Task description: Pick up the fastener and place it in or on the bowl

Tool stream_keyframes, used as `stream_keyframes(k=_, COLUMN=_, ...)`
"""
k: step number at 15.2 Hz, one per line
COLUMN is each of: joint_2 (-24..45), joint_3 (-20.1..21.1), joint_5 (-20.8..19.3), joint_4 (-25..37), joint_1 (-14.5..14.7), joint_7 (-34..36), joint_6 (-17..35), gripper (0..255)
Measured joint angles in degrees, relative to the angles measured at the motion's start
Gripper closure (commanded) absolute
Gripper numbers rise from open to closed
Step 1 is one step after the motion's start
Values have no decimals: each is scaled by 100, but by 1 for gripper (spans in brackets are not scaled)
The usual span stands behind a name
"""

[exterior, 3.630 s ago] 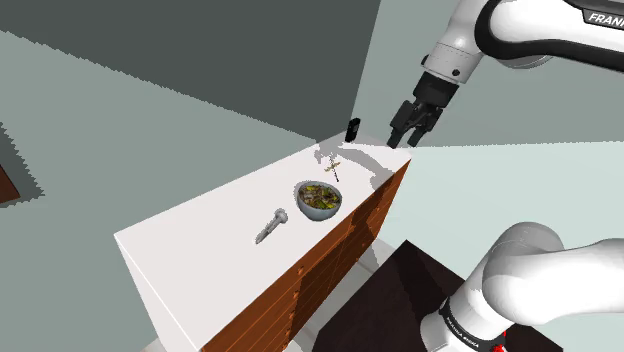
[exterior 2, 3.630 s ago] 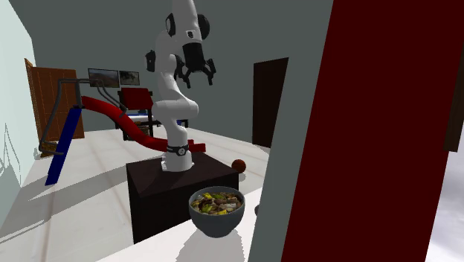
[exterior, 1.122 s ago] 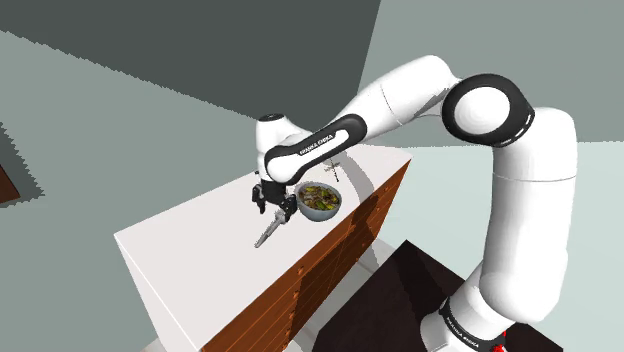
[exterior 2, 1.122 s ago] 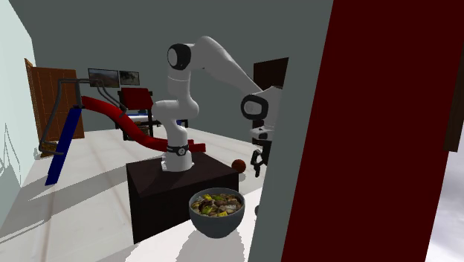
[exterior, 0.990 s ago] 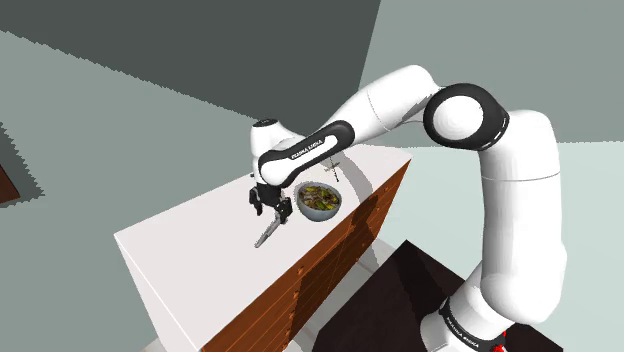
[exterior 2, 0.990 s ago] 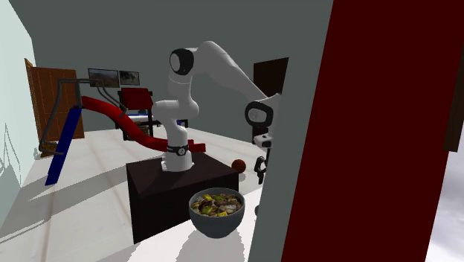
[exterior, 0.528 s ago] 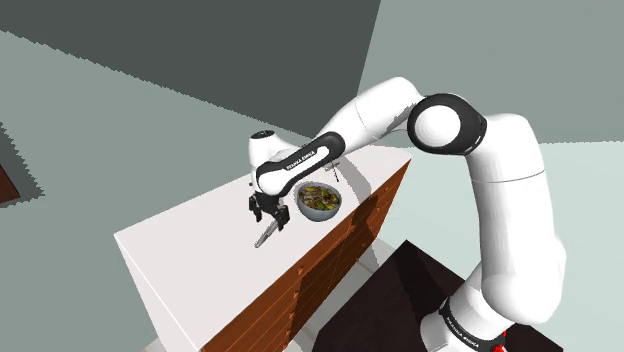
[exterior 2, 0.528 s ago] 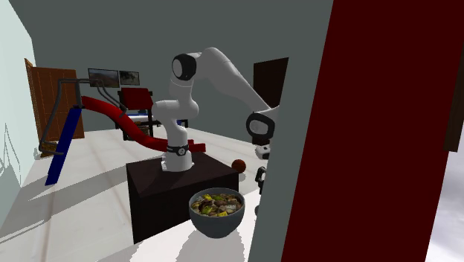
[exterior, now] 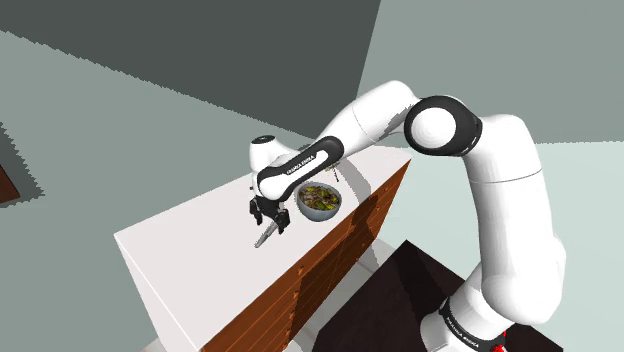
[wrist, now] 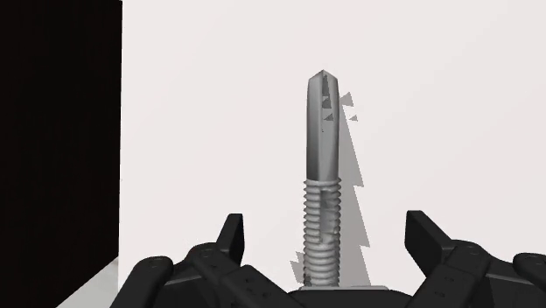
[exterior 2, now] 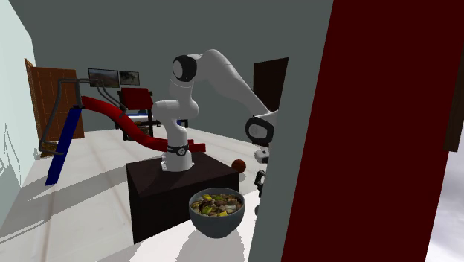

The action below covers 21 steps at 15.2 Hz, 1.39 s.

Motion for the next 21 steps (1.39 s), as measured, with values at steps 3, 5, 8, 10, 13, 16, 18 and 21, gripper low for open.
stream_keyframes(k=3, joint_2=0, joint_3=0, joint_5=0, joint_4=0, joint_1=0, joint_7=0, joint_6=0, gripper=255)
stream_keyframes(k=5, joint_2=0, joint_3=0, joint_5=0, joint_4=0, joint_1=0, joint_7=0, joint_6=0, gripper=255)
stream_keyframes(k=8, joint_2=0, joint_3=0, joint_5=0, joint_4=0, joint_1=0, joint_7=0, joint_6=0, gripper=255)
stream_keyframes(k=10, joint_2=0, joint_3=0, joint_5=0, joint_4=0, joint_1=0, joint_7=0, joint_6=0, gripper=255)
stream_keyframes(k=13, joint_2=-62, joint_3=19, joint_5=22, joint_4=2, joint_1=-5, joint_7=-6, joint_6=-64, gripper=255)
stream_keyframes(k=16, joint_2=-225, joint_3=60, joint_5=72, joint_4=-27, joint_1=-36, joint_7=-35, joint_6=-194, gripper=255)
stream_keyframes(k=18, joint_2=-336, joint_3=88, joint_5=108, joint_4=-37, joint_1=-54, joint_7=-55, joint_6=-291, gripper=255)
stream_keyframes(k=21, joint_2=-516, joint_3=129, joint_5=167, joint_4=-63, joint_1=-94, joint_7=-96, joint_6=-439, gripper=255)
